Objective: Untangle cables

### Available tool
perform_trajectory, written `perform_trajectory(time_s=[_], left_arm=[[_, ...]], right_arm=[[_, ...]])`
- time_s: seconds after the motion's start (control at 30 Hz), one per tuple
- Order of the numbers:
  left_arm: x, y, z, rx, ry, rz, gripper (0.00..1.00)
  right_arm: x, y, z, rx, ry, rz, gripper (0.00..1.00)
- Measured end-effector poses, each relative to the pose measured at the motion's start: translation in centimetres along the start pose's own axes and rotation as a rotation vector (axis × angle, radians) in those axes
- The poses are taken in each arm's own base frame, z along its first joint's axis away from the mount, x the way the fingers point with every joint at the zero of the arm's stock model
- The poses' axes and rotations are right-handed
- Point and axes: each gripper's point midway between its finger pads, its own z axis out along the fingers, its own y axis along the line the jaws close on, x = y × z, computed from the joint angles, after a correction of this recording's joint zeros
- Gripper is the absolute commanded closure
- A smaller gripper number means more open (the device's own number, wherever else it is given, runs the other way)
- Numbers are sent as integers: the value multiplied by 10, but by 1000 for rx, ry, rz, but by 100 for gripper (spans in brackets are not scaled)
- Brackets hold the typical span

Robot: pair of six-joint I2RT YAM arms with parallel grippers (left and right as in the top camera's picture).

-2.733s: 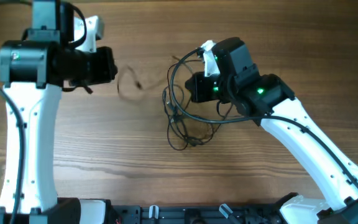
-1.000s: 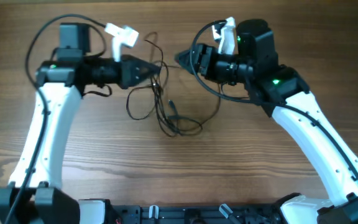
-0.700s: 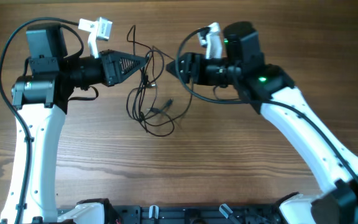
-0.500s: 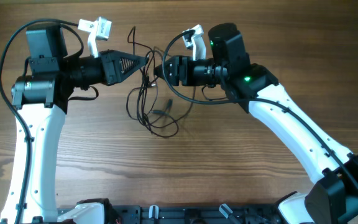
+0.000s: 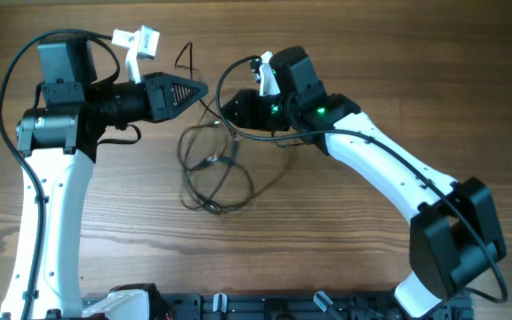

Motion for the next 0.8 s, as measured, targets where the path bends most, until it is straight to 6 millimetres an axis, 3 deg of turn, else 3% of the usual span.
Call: perform_trajectory(time_s=[0.13, 0.23, 0.33, 0.37, 0.57, 0.67, 0.7, 0.73, 0.8], left_arm=[[-18, -4, -2, 11, -58, 52, 96], [-45, -3, -17, 6, -154, 73, 96], [-77, -2, -57, -26, -307, 87, 96], [-89, -4, -79, -46, -375, 91, 96], [-124, -5, -179, -178, -621, 74, 96], [-140, -21, -232, -271, -749, 121, 96], [-141, -23, -236, -278, -761, 126, 96], [-148, -38, -261, -330, -825, 171, 96], [-154, -50, -288, -402, -904, 209, 96]], right_arm=[[17, -28, 3, 115, 53, 66, 68], [32, -59, 10, 221, 105, 119, 68], [39, -82, 14, 284, 135, 141, 68], [39, -89, 14, 300, 137, 142, 68], [31, -101, 7, 316, 126, 126, 64], [32, -101, 7, 318, 133, 103, 63], [32, -101, 7, 318, 134, 100, 63], [33, -102, 7, 319, 136, 98, 63], [33, -102, 7, 320, 139, 92, 63]])
